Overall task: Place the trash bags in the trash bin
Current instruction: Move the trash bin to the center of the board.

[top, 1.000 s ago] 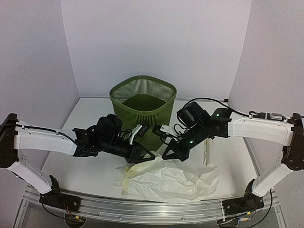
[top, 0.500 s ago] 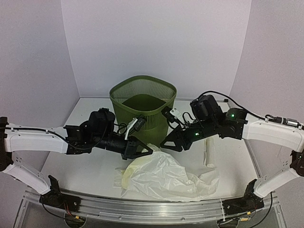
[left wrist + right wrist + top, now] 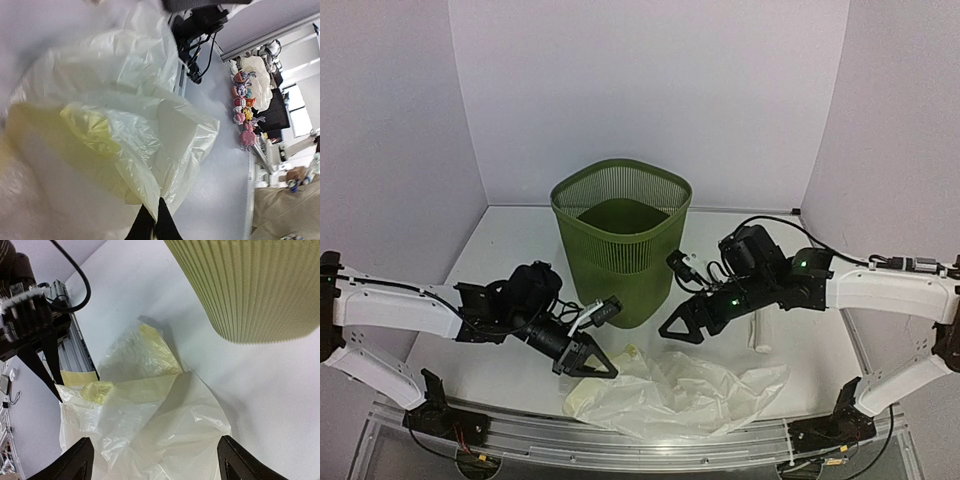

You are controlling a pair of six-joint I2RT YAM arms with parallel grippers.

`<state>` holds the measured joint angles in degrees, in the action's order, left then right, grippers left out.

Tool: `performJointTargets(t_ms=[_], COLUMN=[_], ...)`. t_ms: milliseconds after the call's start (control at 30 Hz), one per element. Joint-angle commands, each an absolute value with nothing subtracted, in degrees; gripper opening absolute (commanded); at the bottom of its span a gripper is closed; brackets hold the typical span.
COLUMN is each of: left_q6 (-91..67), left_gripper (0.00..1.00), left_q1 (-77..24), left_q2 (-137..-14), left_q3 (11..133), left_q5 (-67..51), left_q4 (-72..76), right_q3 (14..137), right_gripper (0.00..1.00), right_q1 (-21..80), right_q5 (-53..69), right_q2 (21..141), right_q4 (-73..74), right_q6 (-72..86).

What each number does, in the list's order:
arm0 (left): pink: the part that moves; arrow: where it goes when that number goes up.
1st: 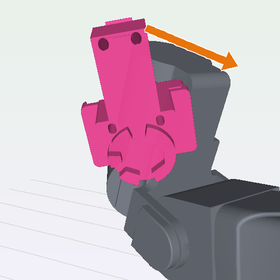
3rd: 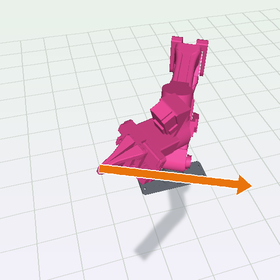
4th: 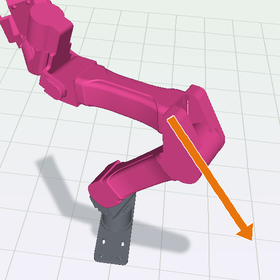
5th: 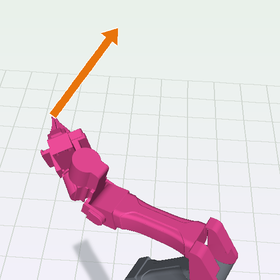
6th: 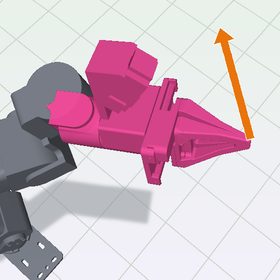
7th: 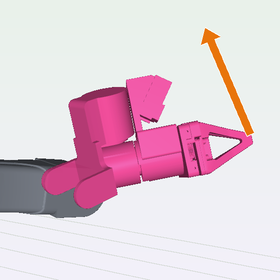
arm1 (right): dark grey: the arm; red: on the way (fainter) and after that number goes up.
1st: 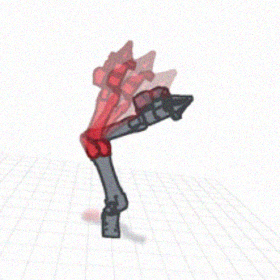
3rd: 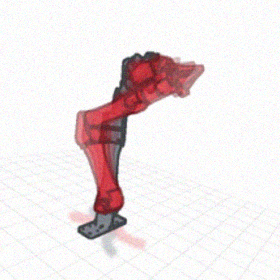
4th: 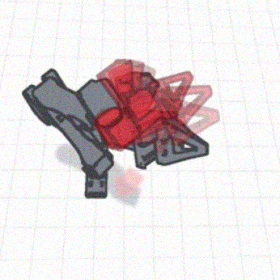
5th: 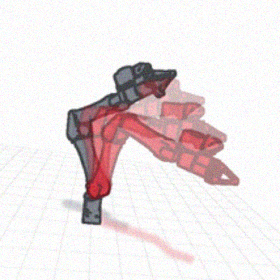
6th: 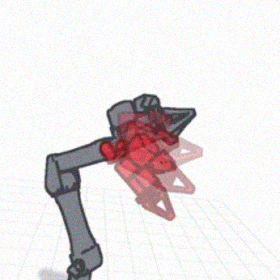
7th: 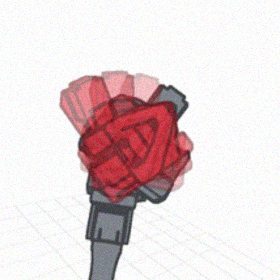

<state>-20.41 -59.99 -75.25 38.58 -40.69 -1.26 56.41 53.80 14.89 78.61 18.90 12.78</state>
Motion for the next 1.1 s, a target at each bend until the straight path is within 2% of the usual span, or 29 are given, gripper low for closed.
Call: performJointTargets(t_ms=[0,100,233,533,733,867,967,1067], left_q6=[-31.7,-35.5,-36.5,-37.3,-38.8,-40.7,-40.3,-38.8], left_gripper=[0.00,0.04,0.00,0.00,0.00,0.00,0.00,0.00], left_q1=[-60.7,-61.7,-62.0,-62.0,-62.0,-62.1,-62.1,-62.0], left_q2=[-76.8,-76.4,-75.2,-71.1,-66.9,-64.5,-63.3,-62.8], left_q3=[31.3,28.7,27.8,30.0,29.4,30.4,31.3,32.8], left_q5=[-46.4,-45.5,-39.6,-27.7,-20.1,-11.2,-9.5,-8.6], left_q4=[5.9,7.1,3.9,-1.3,-3.0,-6.7,-6.8,-7.1], right_q3=[53.0,51.4,51.2,63.9,73.3,84.9,92.9,95.8], right_gripper=[0.87,0.87,0.84,0.82,0.81,0.82,0.83,0.84], right_q1=[54.2,55.2,57.5,58.4,55.3,53.7,52.4,51.6], right_q5=[9.9,4.6,-0.5,-12.6,-13.3,-11.2,-10.9,-7.8], right_q2=[79.7,80.8,85.2,104.5,115.5,125.5,131.4,132.9], right_q4=[18.4,16.5,8.1,-5.3,-10.7,-11.8,-11.6,-10.8], right_q6=[19.0,19.9,19.3,9.5,6.1,3.6,3.1,5.0])
